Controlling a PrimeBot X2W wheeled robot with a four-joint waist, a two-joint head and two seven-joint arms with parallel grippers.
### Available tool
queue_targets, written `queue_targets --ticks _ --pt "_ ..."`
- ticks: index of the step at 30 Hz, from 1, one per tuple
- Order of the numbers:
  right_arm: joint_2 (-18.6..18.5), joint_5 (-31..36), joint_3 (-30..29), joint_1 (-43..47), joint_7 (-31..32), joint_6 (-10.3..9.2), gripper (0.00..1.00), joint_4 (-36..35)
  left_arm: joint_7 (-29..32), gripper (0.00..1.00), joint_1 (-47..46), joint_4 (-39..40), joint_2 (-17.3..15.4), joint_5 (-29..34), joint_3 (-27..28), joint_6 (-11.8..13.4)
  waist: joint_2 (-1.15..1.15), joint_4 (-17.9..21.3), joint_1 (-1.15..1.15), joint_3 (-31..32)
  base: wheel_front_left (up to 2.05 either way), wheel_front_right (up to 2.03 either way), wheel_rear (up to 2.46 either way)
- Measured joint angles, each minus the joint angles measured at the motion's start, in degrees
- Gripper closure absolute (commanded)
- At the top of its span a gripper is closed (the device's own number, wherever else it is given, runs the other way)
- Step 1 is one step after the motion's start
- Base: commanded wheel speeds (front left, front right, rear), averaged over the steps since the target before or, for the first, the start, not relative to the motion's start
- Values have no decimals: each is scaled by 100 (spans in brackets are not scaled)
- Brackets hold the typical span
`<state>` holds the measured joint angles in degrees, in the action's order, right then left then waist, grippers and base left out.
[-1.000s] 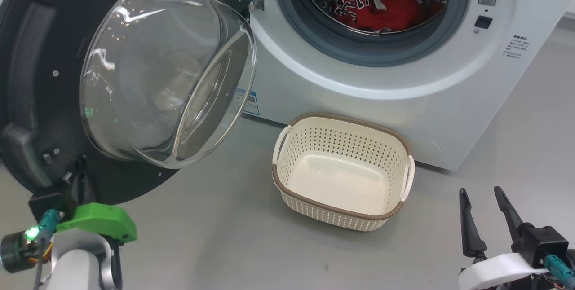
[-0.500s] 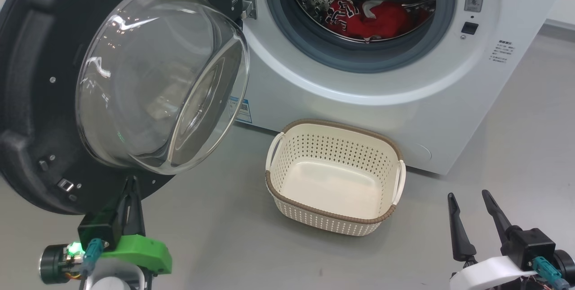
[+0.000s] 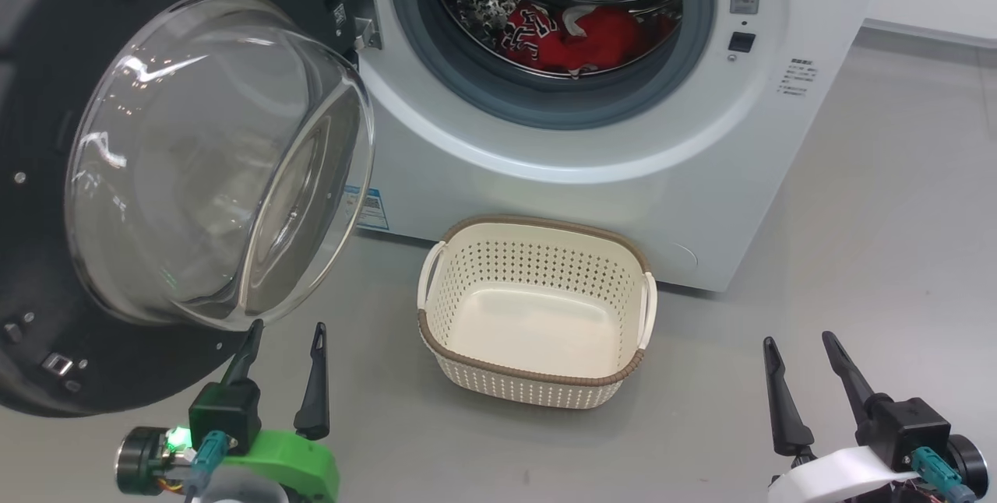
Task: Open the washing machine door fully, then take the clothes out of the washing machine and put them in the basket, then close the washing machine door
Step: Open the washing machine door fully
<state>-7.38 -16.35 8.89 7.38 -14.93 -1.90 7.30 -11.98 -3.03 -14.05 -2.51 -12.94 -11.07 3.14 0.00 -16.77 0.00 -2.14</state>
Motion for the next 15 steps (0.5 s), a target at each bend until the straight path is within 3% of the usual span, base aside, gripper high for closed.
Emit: queue_targets --ticks 15 --pt "30 36 4 -1 0 -24 0 -46 311 0 191 302 -1 -18 -80 78 0 815 0 40 0 0 0"
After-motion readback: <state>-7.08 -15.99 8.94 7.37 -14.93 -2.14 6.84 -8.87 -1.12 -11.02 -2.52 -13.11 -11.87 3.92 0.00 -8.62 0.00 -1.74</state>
